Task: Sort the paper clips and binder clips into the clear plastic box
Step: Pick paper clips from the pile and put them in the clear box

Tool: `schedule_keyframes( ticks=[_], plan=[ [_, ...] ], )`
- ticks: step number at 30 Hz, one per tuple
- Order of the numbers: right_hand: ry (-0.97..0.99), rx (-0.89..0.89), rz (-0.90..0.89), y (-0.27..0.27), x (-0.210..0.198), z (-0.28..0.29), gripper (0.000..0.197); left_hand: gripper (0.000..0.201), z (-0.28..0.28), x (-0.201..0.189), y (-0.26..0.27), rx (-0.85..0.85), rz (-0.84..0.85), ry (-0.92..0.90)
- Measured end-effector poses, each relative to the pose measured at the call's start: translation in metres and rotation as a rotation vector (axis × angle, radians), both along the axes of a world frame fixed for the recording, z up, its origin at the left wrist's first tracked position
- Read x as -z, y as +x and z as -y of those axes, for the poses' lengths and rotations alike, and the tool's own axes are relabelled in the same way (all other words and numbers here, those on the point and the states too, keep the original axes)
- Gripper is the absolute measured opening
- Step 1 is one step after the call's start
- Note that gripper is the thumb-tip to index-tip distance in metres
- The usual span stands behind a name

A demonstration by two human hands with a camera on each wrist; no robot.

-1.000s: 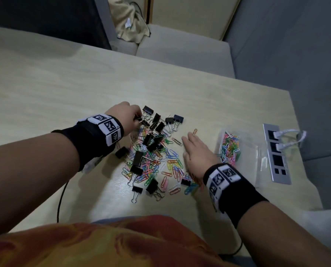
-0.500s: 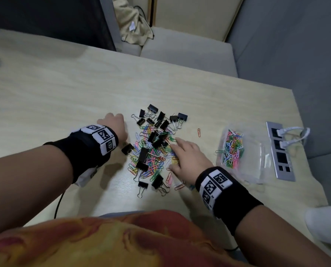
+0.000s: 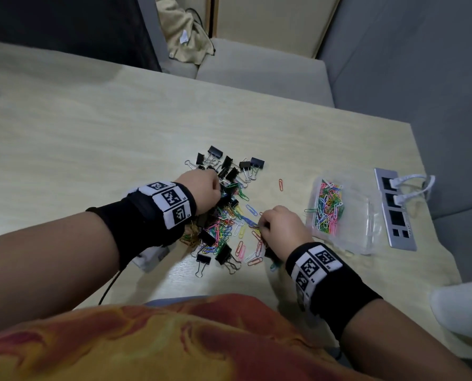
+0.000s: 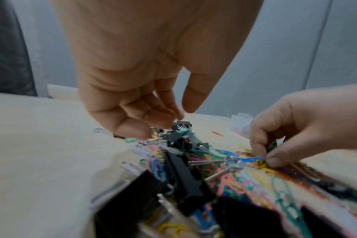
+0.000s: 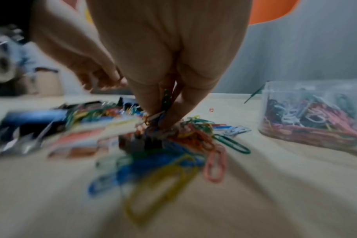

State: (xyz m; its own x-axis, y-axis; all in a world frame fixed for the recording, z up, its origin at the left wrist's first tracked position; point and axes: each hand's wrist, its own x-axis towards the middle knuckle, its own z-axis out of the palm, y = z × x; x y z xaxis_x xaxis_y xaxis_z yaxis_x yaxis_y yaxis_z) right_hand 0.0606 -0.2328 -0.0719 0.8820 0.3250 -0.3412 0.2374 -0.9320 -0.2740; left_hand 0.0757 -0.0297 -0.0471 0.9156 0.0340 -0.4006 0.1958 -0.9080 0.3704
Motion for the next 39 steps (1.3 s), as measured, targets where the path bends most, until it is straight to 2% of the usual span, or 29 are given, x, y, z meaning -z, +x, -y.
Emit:
schedule_keyframes(
  ticks=[2,5,6,8,10,12,14,16,17,19,20,21,24,26,30,32,34,36,39],
  plan=[
    [0.083,0.079,-0.013,0.003,-0.01,-0.001,0.014,0.024,0.007,-0.001,-0.001,-0.061,-0.074,-0.185],
    [0.322,0.156,-0.024,0.004,-0.028,-0.011,0.005,0.038,0.018,0.001,-0.006,-0.353,-0.348,-0.728],
    [0.4,0.162,-0.032,0.003,-0.033,-0.017,0.005,0.044,0.021,0.0,-0.007,-0.418,-0.428,-0.842],
    [0.538,0.17,-0.054,0.002,-0.041,-0.027,0.01,0.049,0.024,0.002,-0.007,-0.482,-0.541,-0.977],
    [0.632,0.182,-0.083,0.002,-0.043,-0.033,0.016,0.045,0.023,0.002,-0.006,-0.512,-0.603,-1.051],
    [0.606,0.18,-0.036,0.004,-0.041,-0.032,0.019,0.038,0.019,0.002,-0.004,-0.515,-0.611,-1.029],
    [0.417,0.107,0.028,0.005,-0.035,-0.027,0.023,0.035,0.012,0.001,-0.002,-0.534,-0.604,-0.965],
    [0.159,-0.083,-0.01,0.002,-0.027,-0.023,0.035,0.035,0.003,0.0,0.0,-0.565,-0.592,-0.927],
    [0.064,-0.204,-0.052,-0.001,-0.021,-0.022,0.048,0.036,-0.001,0.0,0.001,-0.575,-0.576,-0.915],
    [-0.053,-0.402,-0.1,-0.01,-0.008,-0.02,0.073,0.037,-0.008,0.0,0.003,-0.603,-0.533,-0.894],
    [-0.084,-0.45,-0.078,-0.013,-0.003,-0.019,0.077,0.037,-0.012,0.001,0.003,-0.613,-0.519,-0.889],
    [-0.098,-0.456,-0.037,-0.016,0.002,-0.016,0.072,0.037,-0.015,0.001,0.004,-0.618,-0.509,-0.886],
    [-0.094,-0.373,0.079,-0.016,0.007,-0.008,0.036,0.037,-0.022,0.001,0.004,-0.636,-0.509,-0.883],
    [-0.119,-0.337,0.102,-0.013,0.005,-0.005,0.024,0.037,-0.024,0.001,0.003,-0.648,-0.516,-0.872],
    [-0.039,-0.268,0.108,-0.003,-0.004,-0.015,0.021,0.036,-0.026,0.002,0.004,-0.661,-0.532,-0.855],
    [0.025,-0.298,0.111,0.0,-0.007,-0.026,0.031,0.036,-0.026,0.001,0.004,-0.668,-0.533,-0.856],
    [-0.01,-0.365,0.083,0.003,-0.006,-0.035,0.042,0.035,-0.026,0.001,0.003,-0.673,-0.529,-0.856],
    [-0.077,-0.403,0.056,0.005,-0.001,-0.037,0.037,0.035,-0.027,0.0,0.003,-0.677,-0.521,-0.857],
    [-0.133,-0.36,0.074,0.009,0.002,-0.032,0.025,0.036,-0.03,0.001,0.002,-0.681,-0.503,-0.856]
  ],
)
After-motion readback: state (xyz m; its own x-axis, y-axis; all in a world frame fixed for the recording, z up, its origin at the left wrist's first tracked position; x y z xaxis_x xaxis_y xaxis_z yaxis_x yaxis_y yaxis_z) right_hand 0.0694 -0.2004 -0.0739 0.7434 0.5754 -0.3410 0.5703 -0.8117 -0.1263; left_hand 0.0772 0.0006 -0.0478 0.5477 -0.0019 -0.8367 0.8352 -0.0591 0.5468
